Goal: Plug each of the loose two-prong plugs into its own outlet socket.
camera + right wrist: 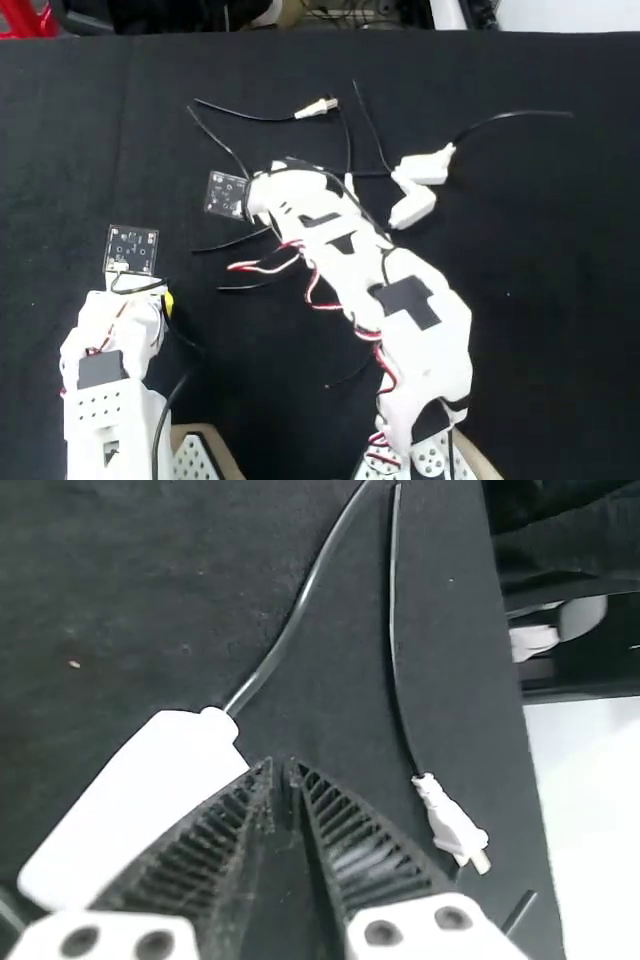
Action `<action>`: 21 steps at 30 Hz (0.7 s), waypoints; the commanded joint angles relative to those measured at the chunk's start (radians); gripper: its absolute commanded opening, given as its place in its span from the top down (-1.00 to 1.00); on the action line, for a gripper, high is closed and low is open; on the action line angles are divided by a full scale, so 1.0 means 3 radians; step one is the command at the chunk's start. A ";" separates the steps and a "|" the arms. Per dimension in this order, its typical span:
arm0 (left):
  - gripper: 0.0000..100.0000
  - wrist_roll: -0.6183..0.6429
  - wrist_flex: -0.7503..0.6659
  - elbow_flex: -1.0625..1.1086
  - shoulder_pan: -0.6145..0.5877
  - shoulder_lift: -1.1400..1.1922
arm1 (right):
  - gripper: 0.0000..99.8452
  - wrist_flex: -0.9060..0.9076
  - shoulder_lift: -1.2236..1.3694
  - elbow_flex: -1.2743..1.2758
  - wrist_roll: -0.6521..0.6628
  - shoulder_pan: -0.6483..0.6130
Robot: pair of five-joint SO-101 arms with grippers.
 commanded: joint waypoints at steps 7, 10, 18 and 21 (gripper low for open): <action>0.61 -0.0005 -0.0036 -0.0013 -0.0033 0.0005 | 0.98 0.1601 -0.0560 -0.0084 0.0000 -0.0368; 0.61 -0.0005 -0.0036 -0.0013 -0.0033 0.0005 | 0.98 0.2296 -0.0729 -0.0202 0.0220 -0.0557; 0.61 -0.0005 -0.0036 -0.0013 -0.0033 0.0005 | 0.98 0.2746 -0.1240 0.0197 0.0327 -0.1054; 0.61 -0.0005 -0.0036 -0.0013 -0.0033 0.0005 | 0.98 0.2731 -0.1747 0.0540 0.0297 -0.1217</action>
